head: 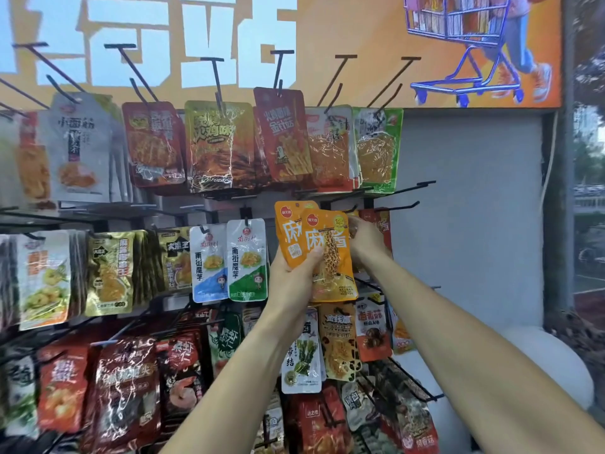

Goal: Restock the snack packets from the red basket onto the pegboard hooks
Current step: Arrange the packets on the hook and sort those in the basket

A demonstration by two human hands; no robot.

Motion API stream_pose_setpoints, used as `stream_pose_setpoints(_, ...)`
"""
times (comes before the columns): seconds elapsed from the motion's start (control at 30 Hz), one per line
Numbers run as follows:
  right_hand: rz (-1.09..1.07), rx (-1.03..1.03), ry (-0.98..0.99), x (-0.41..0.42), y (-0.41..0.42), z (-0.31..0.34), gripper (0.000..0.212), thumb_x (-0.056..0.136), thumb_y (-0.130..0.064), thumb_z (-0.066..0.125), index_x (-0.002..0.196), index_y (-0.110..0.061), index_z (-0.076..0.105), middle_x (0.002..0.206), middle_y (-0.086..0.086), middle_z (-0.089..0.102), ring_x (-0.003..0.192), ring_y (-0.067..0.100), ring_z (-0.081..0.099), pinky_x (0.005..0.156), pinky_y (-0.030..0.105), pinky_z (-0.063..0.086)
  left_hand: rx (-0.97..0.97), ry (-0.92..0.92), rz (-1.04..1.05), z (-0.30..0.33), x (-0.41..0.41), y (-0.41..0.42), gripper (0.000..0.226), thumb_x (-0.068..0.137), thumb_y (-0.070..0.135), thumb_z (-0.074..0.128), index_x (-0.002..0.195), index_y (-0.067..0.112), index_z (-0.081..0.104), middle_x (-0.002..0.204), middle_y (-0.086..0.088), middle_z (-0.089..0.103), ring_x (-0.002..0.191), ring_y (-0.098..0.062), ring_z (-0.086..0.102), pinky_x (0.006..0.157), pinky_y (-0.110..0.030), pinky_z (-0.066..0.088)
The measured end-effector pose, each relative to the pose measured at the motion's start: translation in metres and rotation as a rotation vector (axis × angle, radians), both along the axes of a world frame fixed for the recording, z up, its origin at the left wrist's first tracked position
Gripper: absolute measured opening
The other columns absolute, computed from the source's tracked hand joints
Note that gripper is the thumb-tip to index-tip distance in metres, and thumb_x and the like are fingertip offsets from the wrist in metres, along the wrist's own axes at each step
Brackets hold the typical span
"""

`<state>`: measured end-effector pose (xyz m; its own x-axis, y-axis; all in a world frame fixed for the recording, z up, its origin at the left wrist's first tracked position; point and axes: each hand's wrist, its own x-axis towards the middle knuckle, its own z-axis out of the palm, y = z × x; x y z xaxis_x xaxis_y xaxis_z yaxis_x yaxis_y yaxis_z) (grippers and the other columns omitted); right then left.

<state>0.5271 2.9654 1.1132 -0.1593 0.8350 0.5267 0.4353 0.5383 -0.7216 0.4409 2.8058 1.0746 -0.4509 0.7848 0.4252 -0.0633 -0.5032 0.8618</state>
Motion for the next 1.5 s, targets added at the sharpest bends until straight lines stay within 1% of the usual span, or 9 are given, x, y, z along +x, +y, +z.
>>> stream_pose_setpoints(0.13,-0.061,0.033,0.227,0.024,-0.026,-0.015,0.032,0.102,-0.037,0.06,0.131,-0.027,0.069,0.129,0.004,0.069,0.117,0.025,0.063,0.098,0.038,0.051,0.011,0.016,-0.013,-0.007,-0.003,0.0,0.028,0.1,0.02,0.072,0.127,0.021,0.066,0.114,-0.003,0.08,0.106,-0.028,0.077,0.09,-0.057,0.063)
stream_pose_setpoints(0.27,0.247,-0.164,0.701,0.043,-0.08,-0.045,0.026,0.102,-0.04,0.063,0.12,-0.021,0.064,0.106,0.0,0.073,0.095,0.016,0.073,0.084,0.04,0.062,0.021,0.025,-0.007,-0.013,0.002,0.0,0.029,0.097,0.017,0.076,0.125,0.017,0.068,0.11,-0.004,0.081,0.102,-0.026,0.078,0.085,-0.05,0.065)
stream_pose_setpoints(0.5,0.295,-0.125,0.717,0.02,-0.102,-0.067,0.051,0.087,-0.026,0.083,0.106,-0.05,0.043,0.122,0.007,0.069,0.11,0.025,0.068,0.086,0.054,0.061,-0.017,-0.003,0.053,-0.018,0.013,0.001,0.021,0.097,0.02,0.076,0.118,0.02,0.074,0.108,-0.004,0.081,0.102,-0.029,0.078,0.09,-0.059,0.062)
stream_pose_setpoints(0.7,0.253,-0.078,0.807,0.032,-0.096,-0.053,0.046,0.097,-0.007,0.07,0.12,-0.034,0.04,0.116,0.005,0.066,0.086,0.018,0.075,0.068,0.043,0.065,-0.051,-0.025,0.14,-0.014,0.012,-0.012,0.035,0.101,0.045,0.049,0.114,0.023,0.072,0.126,-0.003,0.071,0.117,-0.029,0.067,0.106,-0.057,0.05)
stream_pose_setpoints(0.8,0.194,-0.023,0.7,0.044,-0.081,-0.031,0.049,0.095,-0.013,0.069,0.116,-0.047,0.041,0.117,0.008,0.068,0.095,0.028,0.075,0.074,0.053,0.064,-0.052,-0.054,0.107,-0.015,0.006,-0.016,0.039,0.106,0.037,0.039,0.122,0.011,0.064,0.113,-0.018,0.077,0.097,-0.041,0.074,0.091,-0.051,0.058)
stream_pose_setpoints(0.93,0.188,0.064,0.5,0.052,-0.073,-0.009,0.055,0.097,-0.006,0.063,0.129,-0.045,0.043,0.112,-0.014,0.061,0.094,0.016,0.069,0.078,0.048,0.063,-0.039,-0.06,0.084,-0.012,0.002,-0.024,0.035,0.11,0.025,0.036,0.125,0.006,0.061,0.097,-0.022,0.08,0.081,-0.047,0.077,0.072,-0.046,0.062)
stream_pose_setpoints(1.13,0.134,0.07,0.355,0.052,-0.057,-0.001,0.056,0.099,-0.005,0.057,0.148,-0.033,0.051,0.13,-0.004,0.06,0.093,0.007,0.062,0.061,0.018,0.051,-0.053,-0.082,0.072,-0.01,0.003,-0.029,0.033,0.111,0.024,0.037,0.12,0.008,0.065,0.099,-0.024,0.079,0.089,-0.051,0.076,0.089,-0.062,0.059)
stream_pose_setpoints(1.33,0.068,0.042,0.194,0.035,-0.043,0.006,0.055,0.1,-0.007,0.057,0.152,-0.026,0.049,0.143,0.003,0.06,0.093,0.024,0.063,0.081,0.037,0.054,-0.03,-0.052,0.049,-0.011,0.001,-0.031,0.025,0.111,0.02,0.041,0.122,0.008,0.06,0.101,-0.026,0.078,0.091,-0.053,0.075,0.092,-0.069,0.056)
stream_pose_setpoints(1.5,0.076,-0.035,-0.001,0.015,-0.025,0.006,0.063,0.099,-0.008,0.061,0.157,-0.026,0.041,0.156,0.002,0.051,0.132,0.029,0.056,0.103,0.033,0.046,-0.039,-0.02,0.06,-0.017,-0.003,-0.025,0.016,0.108,0.026,0.058,0.117,0.018,0.068,0.11,-0.013,0.08,0.104,-0.042,0.076,0.101,-0.063,0.055)
